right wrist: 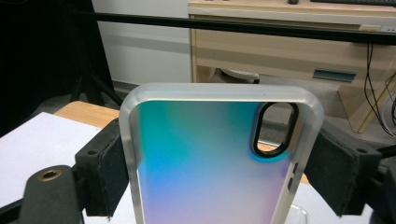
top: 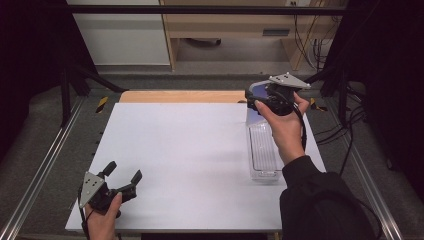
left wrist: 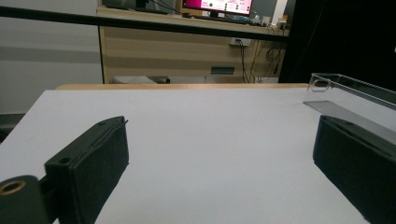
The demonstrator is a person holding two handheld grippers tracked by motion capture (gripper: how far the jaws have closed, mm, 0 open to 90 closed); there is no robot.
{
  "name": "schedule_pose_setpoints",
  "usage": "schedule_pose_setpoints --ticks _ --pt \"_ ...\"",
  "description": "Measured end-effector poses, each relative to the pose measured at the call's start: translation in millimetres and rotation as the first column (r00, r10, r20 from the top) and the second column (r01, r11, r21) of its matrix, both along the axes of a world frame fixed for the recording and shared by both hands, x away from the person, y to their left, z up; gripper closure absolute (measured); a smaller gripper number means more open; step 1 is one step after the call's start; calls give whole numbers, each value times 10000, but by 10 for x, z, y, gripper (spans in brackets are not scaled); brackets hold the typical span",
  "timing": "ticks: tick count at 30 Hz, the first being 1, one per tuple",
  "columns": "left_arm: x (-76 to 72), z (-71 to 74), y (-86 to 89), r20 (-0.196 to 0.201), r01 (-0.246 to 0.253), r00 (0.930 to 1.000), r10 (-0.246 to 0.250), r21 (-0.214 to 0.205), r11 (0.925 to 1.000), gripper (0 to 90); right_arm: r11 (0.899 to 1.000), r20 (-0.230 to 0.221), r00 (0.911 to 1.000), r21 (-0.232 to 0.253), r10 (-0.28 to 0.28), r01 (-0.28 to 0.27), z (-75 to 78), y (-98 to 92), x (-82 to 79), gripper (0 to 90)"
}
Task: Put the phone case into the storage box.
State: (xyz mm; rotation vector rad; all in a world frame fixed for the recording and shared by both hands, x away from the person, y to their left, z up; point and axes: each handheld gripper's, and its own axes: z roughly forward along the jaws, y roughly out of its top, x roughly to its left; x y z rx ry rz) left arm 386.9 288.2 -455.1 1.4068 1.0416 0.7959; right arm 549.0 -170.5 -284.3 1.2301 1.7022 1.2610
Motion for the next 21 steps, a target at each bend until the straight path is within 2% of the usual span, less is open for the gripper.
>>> schedule_pose_setpoints --ticks 14,21 --pt "13 -6 0 -73 -122 9999 122 -39 9999 4 9985 -46 9985 84 -537 537 -43 -252 53 176" --pt "24 -10 -3 -101 -67 9999 66 -8 10000 6 9975 -85 9975 52 -698 699 -88 -306 92 176"
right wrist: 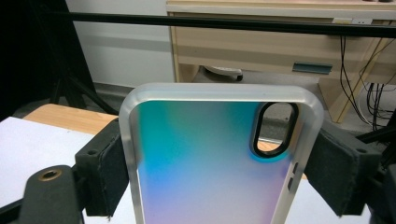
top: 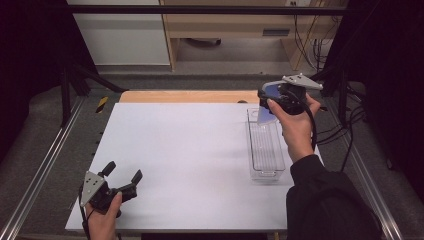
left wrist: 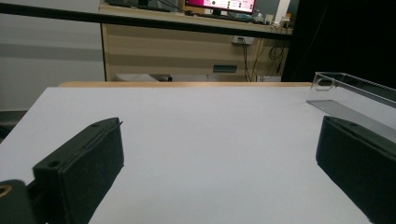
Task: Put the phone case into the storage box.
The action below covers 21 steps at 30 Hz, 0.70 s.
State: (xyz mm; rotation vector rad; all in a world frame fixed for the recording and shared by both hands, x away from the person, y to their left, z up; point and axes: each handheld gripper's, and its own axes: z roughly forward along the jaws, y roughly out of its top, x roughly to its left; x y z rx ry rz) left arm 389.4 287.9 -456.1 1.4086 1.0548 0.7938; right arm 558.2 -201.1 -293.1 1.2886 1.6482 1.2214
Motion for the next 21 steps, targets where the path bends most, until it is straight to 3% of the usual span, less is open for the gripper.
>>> schedule_pose_setpoints --ticks 11,21 --pt "-2 1 12 -22 27 10000 -27 -53 10000 8 9995 -138 9996 -193 -234 231 -146 -11 179 177" --pt "2 3 70 -13 -27 10000 26 -215 9998 12 9960 -233 9963 -363 -821 813 -302 19 380 177"
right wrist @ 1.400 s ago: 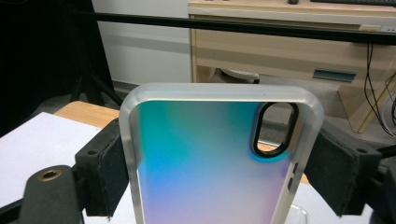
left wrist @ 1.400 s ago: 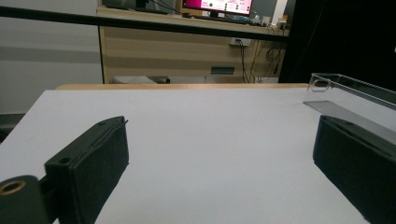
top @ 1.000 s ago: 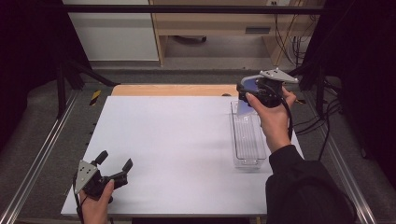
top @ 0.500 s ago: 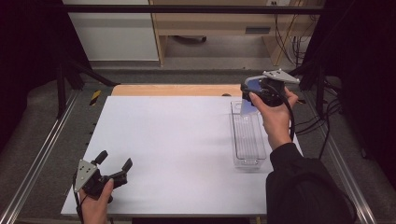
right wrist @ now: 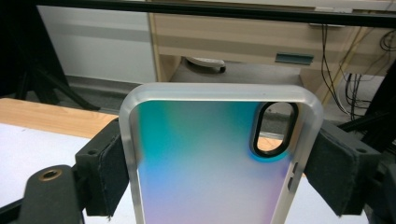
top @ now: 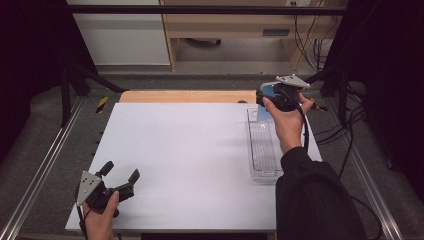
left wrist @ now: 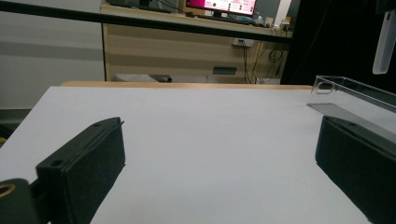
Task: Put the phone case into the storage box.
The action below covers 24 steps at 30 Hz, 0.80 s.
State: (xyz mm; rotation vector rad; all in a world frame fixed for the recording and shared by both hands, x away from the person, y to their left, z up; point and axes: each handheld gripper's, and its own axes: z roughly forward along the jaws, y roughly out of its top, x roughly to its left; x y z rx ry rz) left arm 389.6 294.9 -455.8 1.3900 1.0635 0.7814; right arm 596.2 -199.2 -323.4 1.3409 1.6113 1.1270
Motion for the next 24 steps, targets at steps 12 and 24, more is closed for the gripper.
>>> schedule_pose_setpoints --ticks 12,24 --pt "2 -1 -9 -11 102 9999 -102 1 9999 11 9990 -162 9990 106 -427 429 -116 31 143 177" --pt "2 -5 -22 -41 145 9999 -145 33 9999 12 9985 -262 9983 191 -515 520 -214 76 197 177"
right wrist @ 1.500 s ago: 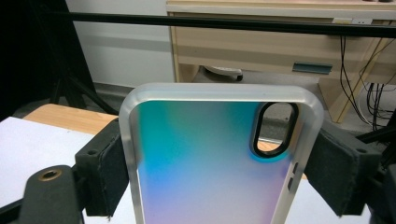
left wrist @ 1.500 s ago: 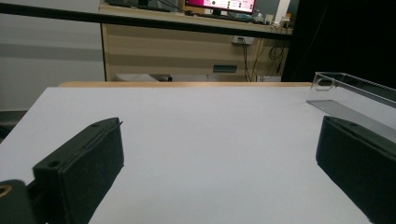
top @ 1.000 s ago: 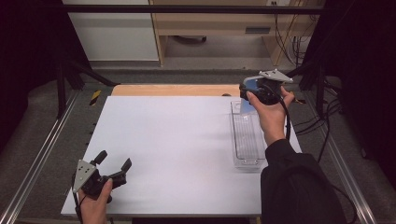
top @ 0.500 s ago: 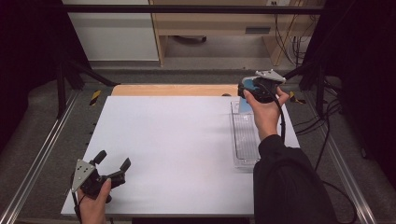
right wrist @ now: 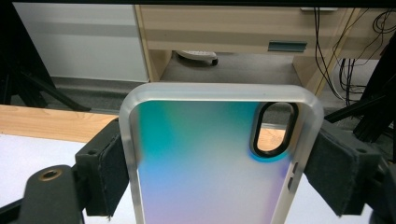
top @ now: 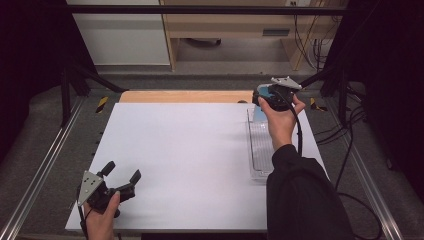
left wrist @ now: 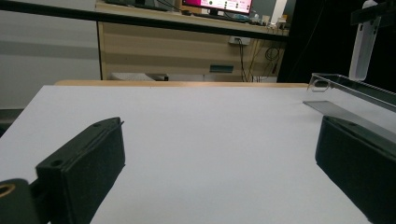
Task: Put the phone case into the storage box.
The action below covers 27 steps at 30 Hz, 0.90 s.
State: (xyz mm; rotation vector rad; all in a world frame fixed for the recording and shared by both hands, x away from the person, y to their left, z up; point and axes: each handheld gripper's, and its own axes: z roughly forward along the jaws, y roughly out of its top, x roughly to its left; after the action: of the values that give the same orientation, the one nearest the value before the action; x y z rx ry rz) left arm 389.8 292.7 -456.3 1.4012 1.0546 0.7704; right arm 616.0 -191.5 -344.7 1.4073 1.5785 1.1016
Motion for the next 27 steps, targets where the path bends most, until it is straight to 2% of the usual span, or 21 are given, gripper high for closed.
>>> schedule_pose_setpoints --ticks 13,20,27 --pt "3 0 -11 44 94 9999 -94 63 9999 9 9996 74 9996 116 -269 268 -64 13 63 177" --pt "14 2 -14 30 147 9999 -147 19 9999 8 9975 321 9970 -7 -699 700 -150 48 57 177" --pt "14 2 -19 58 175 9998 -175 94 9998 8 9950 331 9945 -79 -993 996 -234 58 128 177"
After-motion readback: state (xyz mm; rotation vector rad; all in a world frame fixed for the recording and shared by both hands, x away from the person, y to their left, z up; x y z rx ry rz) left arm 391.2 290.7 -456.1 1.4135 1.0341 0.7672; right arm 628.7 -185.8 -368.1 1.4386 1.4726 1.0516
